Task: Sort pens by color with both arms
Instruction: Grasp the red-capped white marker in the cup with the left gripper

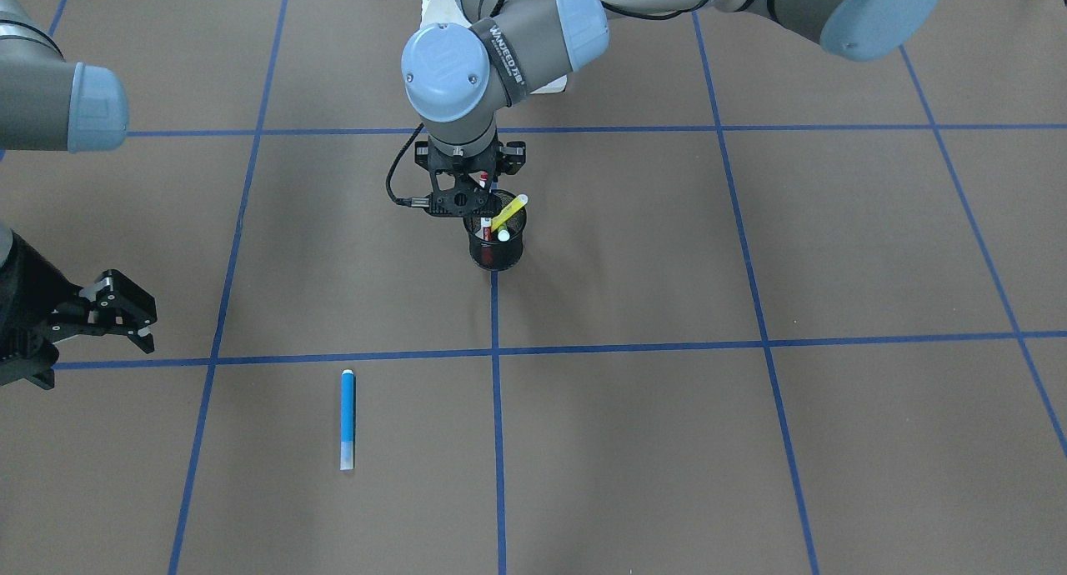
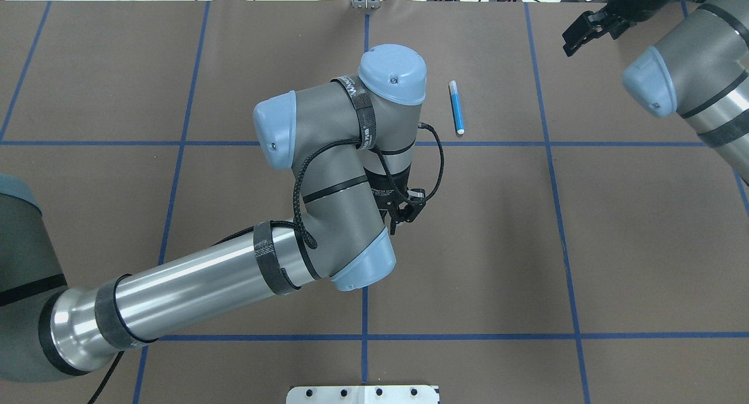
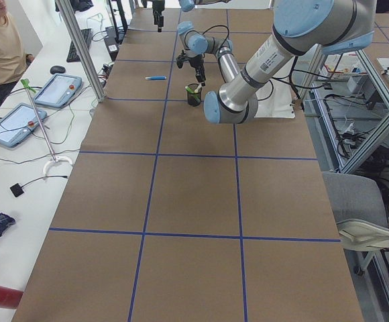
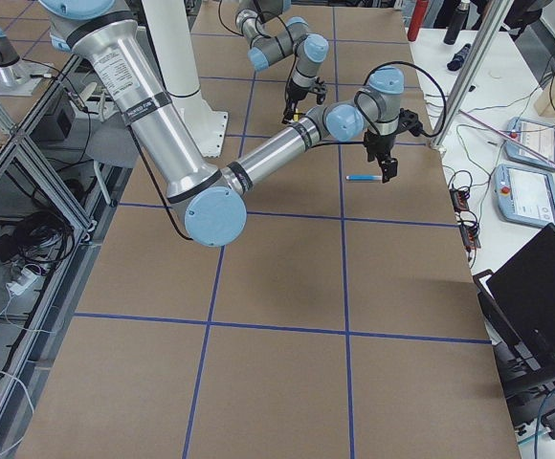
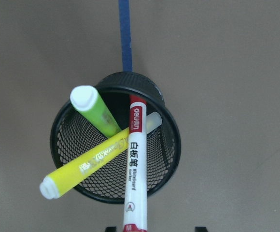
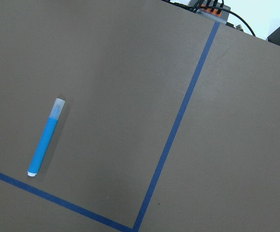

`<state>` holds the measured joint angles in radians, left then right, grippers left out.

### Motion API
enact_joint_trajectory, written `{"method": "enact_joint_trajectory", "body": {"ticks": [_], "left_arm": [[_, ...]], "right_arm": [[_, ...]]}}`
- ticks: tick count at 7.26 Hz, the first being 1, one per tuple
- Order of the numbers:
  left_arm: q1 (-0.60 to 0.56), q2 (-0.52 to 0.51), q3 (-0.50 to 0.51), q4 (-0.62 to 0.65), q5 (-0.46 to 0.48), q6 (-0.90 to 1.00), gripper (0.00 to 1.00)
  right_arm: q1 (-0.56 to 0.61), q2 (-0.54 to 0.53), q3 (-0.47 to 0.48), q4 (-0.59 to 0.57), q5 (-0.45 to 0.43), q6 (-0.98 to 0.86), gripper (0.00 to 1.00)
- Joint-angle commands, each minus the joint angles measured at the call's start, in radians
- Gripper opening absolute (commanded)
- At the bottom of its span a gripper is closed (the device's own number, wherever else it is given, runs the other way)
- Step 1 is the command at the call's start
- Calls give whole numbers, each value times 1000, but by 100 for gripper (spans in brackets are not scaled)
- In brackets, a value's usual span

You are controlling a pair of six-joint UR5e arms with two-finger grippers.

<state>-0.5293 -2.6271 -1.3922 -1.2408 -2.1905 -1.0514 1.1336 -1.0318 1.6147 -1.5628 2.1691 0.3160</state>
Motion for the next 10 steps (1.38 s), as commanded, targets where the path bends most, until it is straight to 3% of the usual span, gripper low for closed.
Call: {"method": "enact_joint_trajectory", "body": {"ticks": [1, 2, 3, 7, 10], "left_arm": [[0, 10, -1, 0, 0, 2, 53], [0, 15, -1, 0, 0, 4, 52], [0, 15, -1, 0, 0, 4, 45], [-1, 7, -25, 6, 2, -2, 5], [-11, 13, -134, 59, 5, -9, 0]], "right_arm": [[0, -1, 4, 1, -2, 0, 99], [0, -1, 5, 1, -2, 2, 99], [0, -1, 7, 1, 0, 3, 99], [0, 1, 14, 1, -2, 5, 99], [0, 3, 13, 1, -2, 5, 99]]}}
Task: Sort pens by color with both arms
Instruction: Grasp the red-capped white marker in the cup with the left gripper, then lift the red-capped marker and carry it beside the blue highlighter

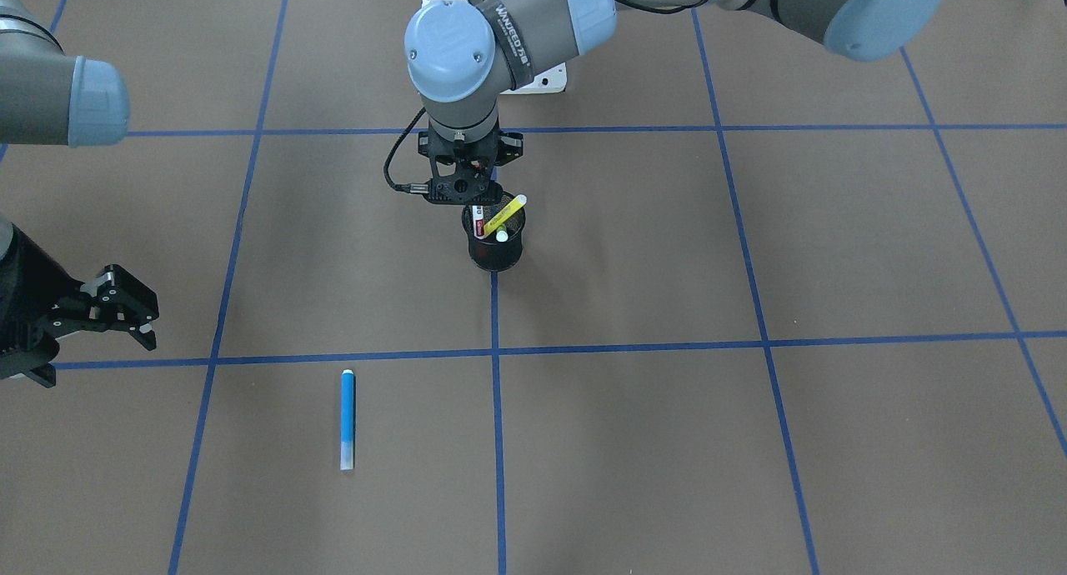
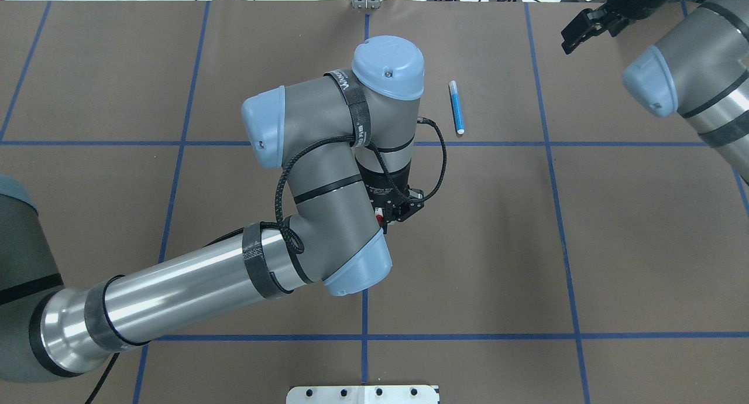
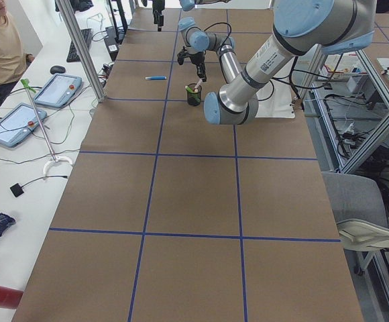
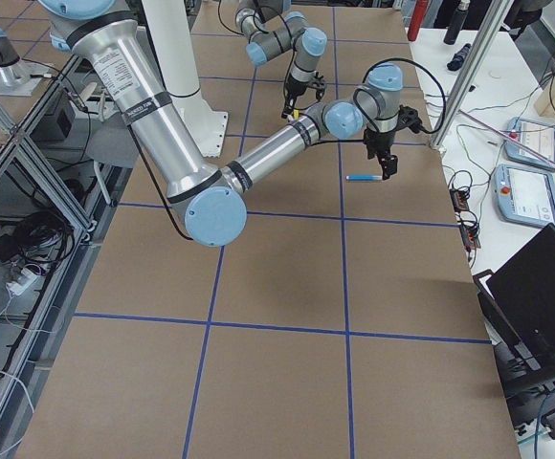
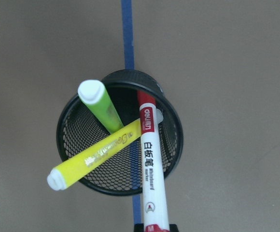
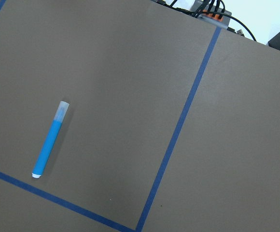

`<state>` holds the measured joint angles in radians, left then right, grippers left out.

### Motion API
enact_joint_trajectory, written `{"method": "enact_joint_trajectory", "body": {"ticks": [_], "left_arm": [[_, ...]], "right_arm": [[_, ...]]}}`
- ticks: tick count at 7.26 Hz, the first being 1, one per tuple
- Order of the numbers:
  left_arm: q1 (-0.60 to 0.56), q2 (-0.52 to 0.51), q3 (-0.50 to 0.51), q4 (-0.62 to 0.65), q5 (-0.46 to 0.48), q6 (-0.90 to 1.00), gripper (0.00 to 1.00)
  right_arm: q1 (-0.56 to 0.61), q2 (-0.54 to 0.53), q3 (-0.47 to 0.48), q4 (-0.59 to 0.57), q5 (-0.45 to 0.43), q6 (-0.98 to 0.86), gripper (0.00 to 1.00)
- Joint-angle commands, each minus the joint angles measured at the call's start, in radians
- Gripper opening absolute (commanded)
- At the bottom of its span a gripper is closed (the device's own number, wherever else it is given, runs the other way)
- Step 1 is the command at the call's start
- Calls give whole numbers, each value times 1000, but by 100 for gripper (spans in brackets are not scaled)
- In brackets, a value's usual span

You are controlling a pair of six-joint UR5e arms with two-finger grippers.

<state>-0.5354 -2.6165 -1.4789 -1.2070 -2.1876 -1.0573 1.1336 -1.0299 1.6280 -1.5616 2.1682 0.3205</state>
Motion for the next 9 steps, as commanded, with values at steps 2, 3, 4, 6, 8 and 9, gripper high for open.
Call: {"method": "enact_joint_trajectory", "body": {"ticks": [2, 3, 4, 6, 8, 9], "left_arm": [[-20, 4, -197, 110, 3, -20, 0], [-31, 4, -257, 125, 9, -50, 0], [-44, -2, -280, 119, 25, -85, 0], [-57, 1, -287, 46, 126, -89, 0], [-69, 3, -195, -143, 195, -133, 0], [-69, 1, -94, -293, 248, -154, 0]], "right_arm": [[-2, 2, -2, 0, -1, 0, 99], [0, 2, -2, -2, -1, 2, 99], [-2, 2, -2, -2, -1, -1, 99], [0, 2, -2, -2, -1, -1, 99], [-2, 2, -4, -2, -1, 0, 99], [-2, 2, -7, -2, -1, 0, 99]]}}
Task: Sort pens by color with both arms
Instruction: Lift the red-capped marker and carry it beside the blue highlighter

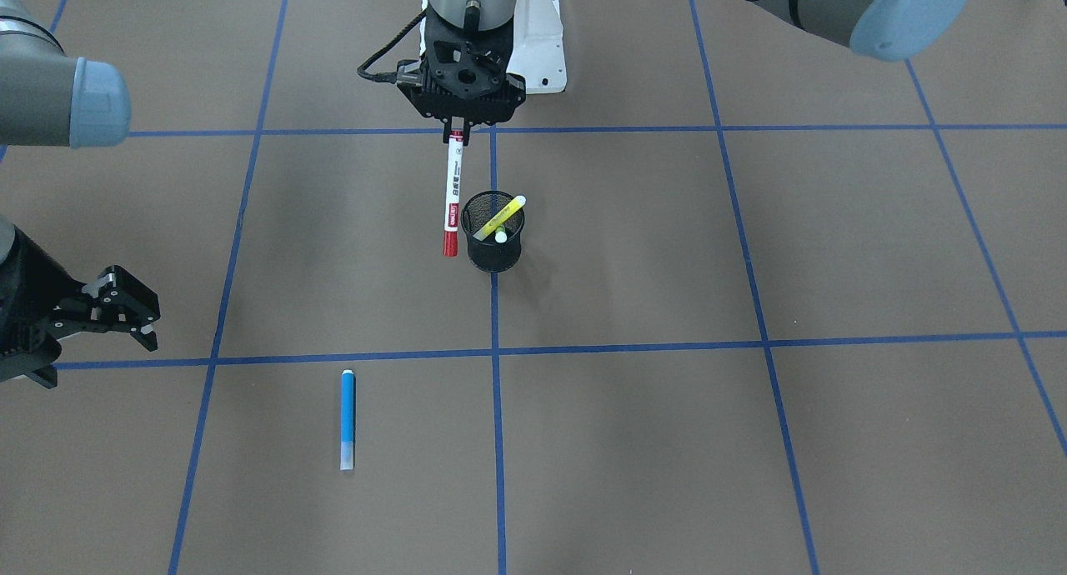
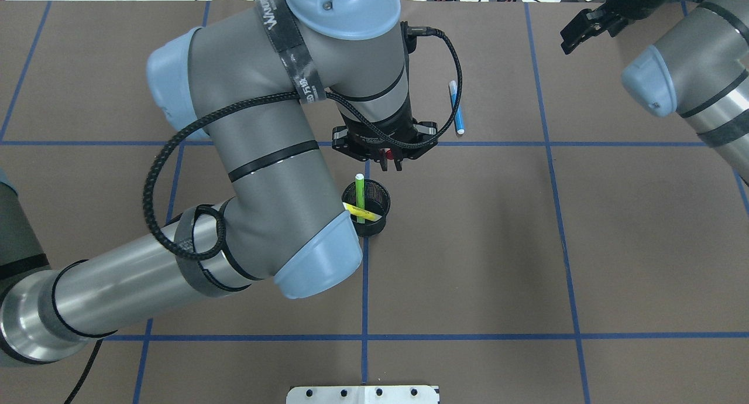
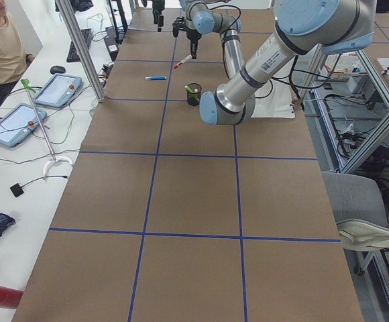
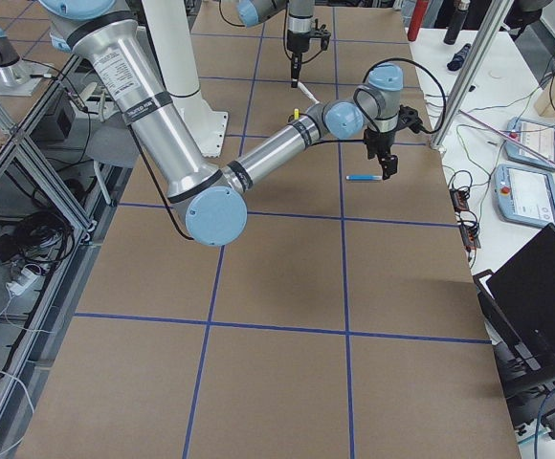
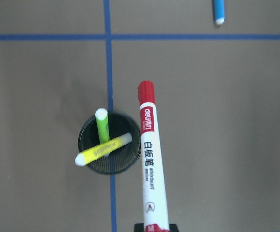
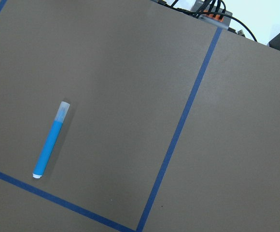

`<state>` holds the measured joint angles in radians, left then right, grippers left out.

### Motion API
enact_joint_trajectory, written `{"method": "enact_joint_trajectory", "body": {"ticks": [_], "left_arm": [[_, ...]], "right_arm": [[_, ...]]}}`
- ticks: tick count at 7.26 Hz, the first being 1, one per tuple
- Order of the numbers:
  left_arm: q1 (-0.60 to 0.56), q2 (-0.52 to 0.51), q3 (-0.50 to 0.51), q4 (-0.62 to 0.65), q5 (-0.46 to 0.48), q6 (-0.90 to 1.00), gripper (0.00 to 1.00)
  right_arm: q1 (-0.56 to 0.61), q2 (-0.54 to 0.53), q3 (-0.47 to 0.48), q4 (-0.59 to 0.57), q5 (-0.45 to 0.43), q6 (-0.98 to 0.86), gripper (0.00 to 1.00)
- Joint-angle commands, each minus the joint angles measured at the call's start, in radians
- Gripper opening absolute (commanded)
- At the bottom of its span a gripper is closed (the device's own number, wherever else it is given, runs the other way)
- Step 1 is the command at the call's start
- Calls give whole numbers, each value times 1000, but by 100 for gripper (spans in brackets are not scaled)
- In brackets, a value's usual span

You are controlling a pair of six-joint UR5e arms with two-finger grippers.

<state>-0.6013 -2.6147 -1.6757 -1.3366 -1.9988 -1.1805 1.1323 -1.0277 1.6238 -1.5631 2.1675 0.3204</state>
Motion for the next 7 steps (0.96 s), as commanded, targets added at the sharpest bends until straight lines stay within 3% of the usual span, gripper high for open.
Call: {"method": "enact_joint_trajectory", "body": {"ticks": [1, 5, 7], "left_arm": [[-6, -2, 185, -262, 96, -33, 0], [-15, -48, 488, -598, 308, -50, 0], [-12, -169, 729, -685, 357, -50, 0]], "right_arm": [[0, 0, -4, 0, 0, 0, 99], [0, 0, -7, 1, -1, 2, 99], [-2, 0, -9, 2, -2, 3, 99]]}}
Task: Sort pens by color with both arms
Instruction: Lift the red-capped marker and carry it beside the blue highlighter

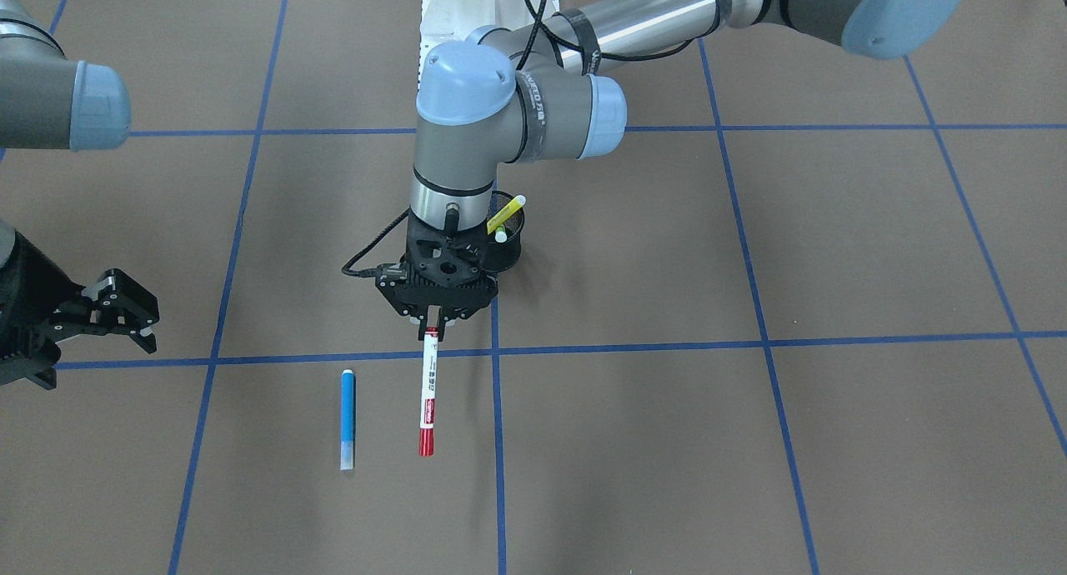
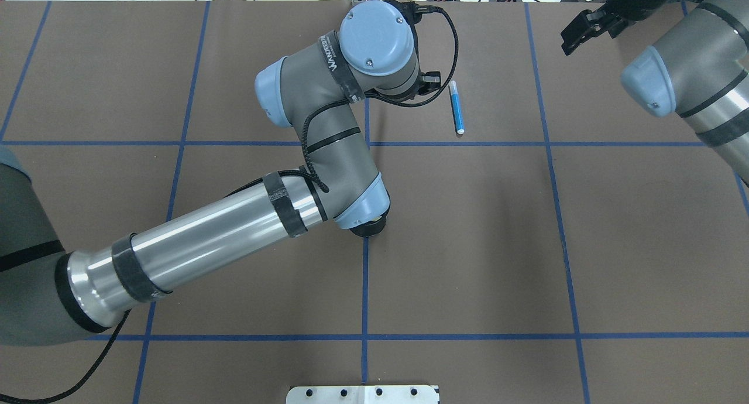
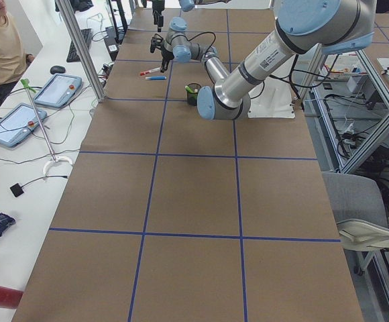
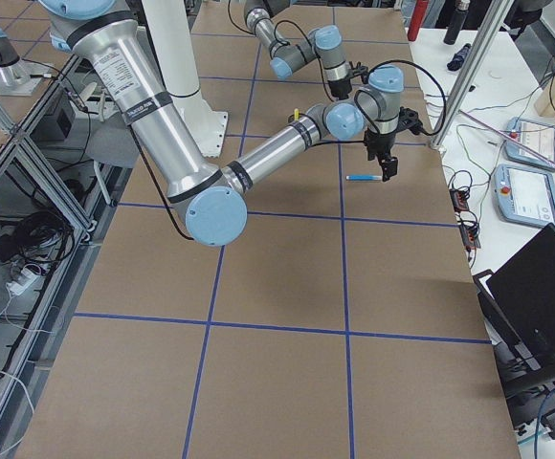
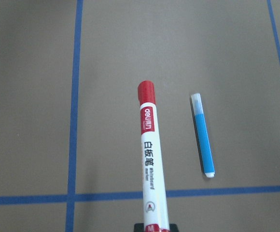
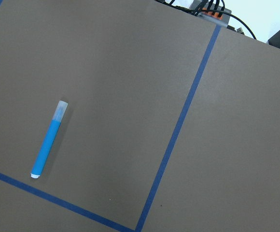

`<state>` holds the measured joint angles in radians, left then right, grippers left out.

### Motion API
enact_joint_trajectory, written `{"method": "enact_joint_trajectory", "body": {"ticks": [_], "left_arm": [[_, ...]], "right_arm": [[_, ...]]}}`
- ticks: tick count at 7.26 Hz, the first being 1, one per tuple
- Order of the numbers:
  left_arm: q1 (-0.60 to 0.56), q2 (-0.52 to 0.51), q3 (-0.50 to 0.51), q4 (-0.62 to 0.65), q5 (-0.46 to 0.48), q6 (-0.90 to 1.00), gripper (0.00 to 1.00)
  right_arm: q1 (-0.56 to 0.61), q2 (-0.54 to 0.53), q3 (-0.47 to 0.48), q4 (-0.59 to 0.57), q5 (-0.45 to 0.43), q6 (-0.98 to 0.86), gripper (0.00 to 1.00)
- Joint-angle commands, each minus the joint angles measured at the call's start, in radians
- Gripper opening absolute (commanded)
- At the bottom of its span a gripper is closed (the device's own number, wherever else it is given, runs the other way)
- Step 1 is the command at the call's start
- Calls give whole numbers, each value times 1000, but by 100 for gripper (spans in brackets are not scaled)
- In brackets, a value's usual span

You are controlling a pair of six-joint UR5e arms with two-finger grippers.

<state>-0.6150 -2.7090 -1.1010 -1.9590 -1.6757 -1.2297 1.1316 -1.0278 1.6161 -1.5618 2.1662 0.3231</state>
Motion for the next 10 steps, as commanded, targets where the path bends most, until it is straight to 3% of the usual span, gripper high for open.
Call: {"method": "enact_joint_trajectory", "body": {"ticks": [1, 3, 5, 7, 8, 9, 10], "left_arm": [[3, -78, 196, -107, 57, -1, 0], [20, -90, 326, -193, 99, 1, 0], [63, -112, 349, -199, 151, 1, 1], [83, -123, 365, -202, 177, -1, 12], [89, -123, 369, -202, 186, -1, 29], [89, -123, 369, -202, 188, -1, 69], [89, -121, 366, -202, 188, 1, 96]], "right_arm": [[-1, 0, -2, 0, 0, 1, 99], [-1, 2, -12, 2, 0, 2, 99], [-1, 2, -15, 2, -2, 2, 99], [-1, 2, -15, 3, -2, 4, 99], [-3, 0, -13, 3, -2, 4, 99], [-3, 0, -13, 5, -2, 4, 99], [-3, 2, -13, 5, -2, 4, 99]]}}
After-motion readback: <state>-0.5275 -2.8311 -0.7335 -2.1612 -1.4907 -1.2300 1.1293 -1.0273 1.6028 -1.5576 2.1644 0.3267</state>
